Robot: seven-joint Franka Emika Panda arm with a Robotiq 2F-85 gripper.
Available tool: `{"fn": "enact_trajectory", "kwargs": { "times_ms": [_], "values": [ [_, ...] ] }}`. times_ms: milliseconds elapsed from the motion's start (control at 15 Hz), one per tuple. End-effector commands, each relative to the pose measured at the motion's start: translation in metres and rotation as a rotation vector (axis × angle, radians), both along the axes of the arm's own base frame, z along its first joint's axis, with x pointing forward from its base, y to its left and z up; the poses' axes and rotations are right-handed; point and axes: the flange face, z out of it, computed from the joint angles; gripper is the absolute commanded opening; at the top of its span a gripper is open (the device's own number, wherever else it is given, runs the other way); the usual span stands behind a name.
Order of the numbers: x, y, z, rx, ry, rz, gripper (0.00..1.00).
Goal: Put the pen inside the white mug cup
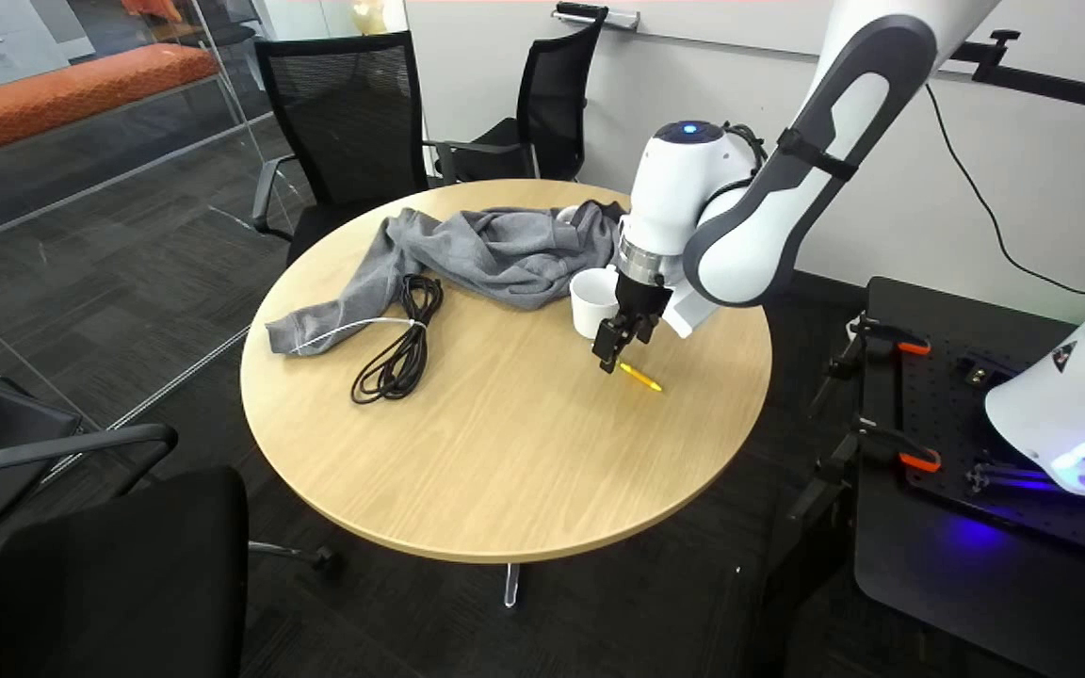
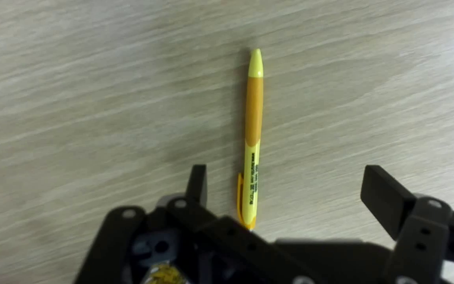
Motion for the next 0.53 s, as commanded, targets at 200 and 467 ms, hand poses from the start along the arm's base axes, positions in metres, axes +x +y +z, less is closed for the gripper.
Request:
{"fn": "enact_trajectory", "kwargs": {
  "times_ms": [200, 467],
  "values": [
    [0.017, 0.004, -0.016, -0.009, -0.013, -0.028, 1.00],
    [0.023, 0.000, -0.024, -0.006, -0.009, -0.049, 1.00]
  ]
}}
